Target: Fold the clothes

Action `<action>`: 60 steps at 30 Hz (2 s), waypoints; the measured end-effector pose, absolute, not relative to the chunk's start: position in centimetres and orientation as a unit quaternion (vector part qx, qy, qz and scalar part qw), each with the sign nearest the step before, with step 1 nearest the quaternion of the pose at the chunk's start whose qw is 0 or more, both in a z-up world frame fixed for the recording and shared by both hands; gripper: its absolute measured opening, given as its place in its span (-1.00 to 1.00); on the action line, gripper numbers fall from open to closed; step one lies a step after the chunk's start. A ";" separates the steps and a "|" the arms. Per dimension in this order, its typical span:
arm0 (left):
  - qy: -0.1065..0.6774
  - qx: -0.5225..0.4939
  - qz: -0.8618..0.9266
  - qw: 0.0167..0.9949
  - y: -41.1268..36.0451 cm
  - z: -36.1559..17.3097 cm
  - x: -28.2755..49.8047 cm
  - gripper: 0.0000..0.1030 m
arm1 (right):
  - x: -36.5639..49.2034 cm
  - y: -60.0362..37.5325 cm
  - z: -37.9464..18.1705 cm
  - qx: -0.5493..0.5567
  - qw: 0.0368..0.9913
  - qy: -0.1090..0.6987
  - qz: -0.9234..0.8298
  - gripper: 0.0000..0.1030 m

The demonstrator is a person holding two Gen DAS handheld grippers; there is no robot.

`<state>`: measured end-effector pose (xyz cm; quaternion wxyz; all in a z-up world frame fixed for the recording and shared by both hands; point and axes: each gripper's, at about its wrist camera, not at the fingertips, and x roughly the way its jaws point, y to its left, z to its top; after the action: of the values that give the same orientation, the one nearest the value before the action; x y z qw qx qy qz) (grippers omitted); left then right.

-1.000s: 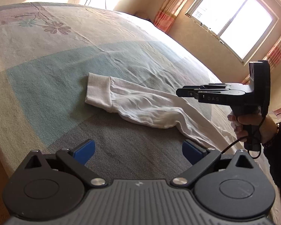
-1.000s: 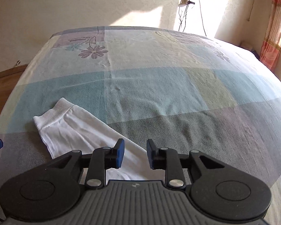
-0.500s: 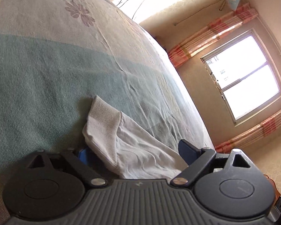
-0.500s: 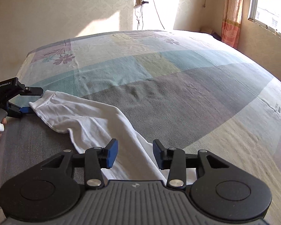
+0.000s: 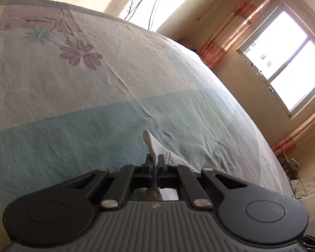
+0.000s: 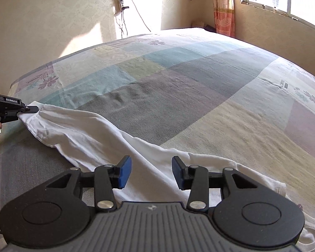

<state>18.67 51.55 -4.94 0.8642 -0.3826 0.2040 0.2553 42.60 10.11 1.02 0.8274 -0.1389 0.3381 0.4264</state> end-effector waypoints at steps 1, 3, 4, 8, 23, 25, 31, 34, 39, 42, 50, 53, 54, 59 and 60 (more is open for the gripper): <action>0.205 -0.370 0.256 0.869 51.9 -4.3 19.0 -0.96 | 42.7 10.1 1.0 -0.137 0.828 0.338 0.425 -0.07; 0.225 -0.346 0.279 0.867 52.6 -3.6 19.7 -0.91 | 42.9 10.2 1.1 -0.140 0.829 0.336 0.424 -0.07; 0.239 -0.322 0.306 0.864 52.6 -3.3 19.7 -0.92 | 43.0 10.4 1.1 -0.144 0.829 0.335 0.423 -0.07; 0.262 -0.258 0.352 0.861 51.9 -2.3 19.1 -0.92 | 44.3 11.5 0.8 -0.170 0.830 0.330 0.415 -0.07; 0.332 -0.229 0.125 0.907 38.3 -4.9 19.5 -0.19 | 49.4 17.3 -3.4 -0.328 0.741 0.344 0.474 -0.07; 0.332 -0.228 0.116 0.908 37.7 -5.0 19.3 -0.16 | 49.5 17.0 -3.0 -0.334 0.735 0.340 0.481 -0.07; 0.329 -0.234 0.098 0.910 36.3 -5.5 19.5 -0.14 | 50.9 16.8 -4.9 -0.357 0.714 0.360 0.483 -0.07; 0.331 -0.239 0.087 0.909 35.7 -5.7 19.7 -0.14 | 51.5 16.4 -4.8 -0.321 0.720 0.379 0.485 -0.60; 0.334 -0.229 0.081 0.911 35.0 -5.2 20.4 -0.14 | 52.2 17.1 -4.7 -0.310 0.769 0.349 0.436 -0.96; 0.328 -0.206 0.078 0.919 34.9 -4.1 21.3 -0.14 | 53.4 16.8 -4.1 -0.285 0.811 0.340 0.382 -0.69; 0.342 -0.060 0.144 0.927 36.5 -4.7 26.7 0.11 | 51.3 11.4 -1.6 -0.176 0.846 0.366 0.344 0.08; 0.359 -0.054 0.156 0.918 37.2 -5.2 26.6 0.15 | 51.9 10.1 -3.4 -0.141 0.859 0.387 0.306 0.09; 0.365 -0.056 0.158 0.916 37.4 -5.2 26.2 0.16 | 52.2 9.6 -4.1 -0.129 0.862 0.393 0.293 0.09; 0.391 -0.071 0.165 0.903 38.3 -5.5 24.6 0.22 | 53.7 8.5 -6.7 -0.092 0.877 0.413 0.230 0.38; 0.397 -0.074 0.166 0.900 38.4 -5.5 24.3 0.23 | 53.2 8.1 -6.5 -0.095 0.875 0.414 0.233 0.51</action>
<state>24.32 38.44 -5.54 0.8998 -0.0736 0.3965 0.1663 53.23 8.15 -6.50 0.8748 -0.0948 0.4143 0.2327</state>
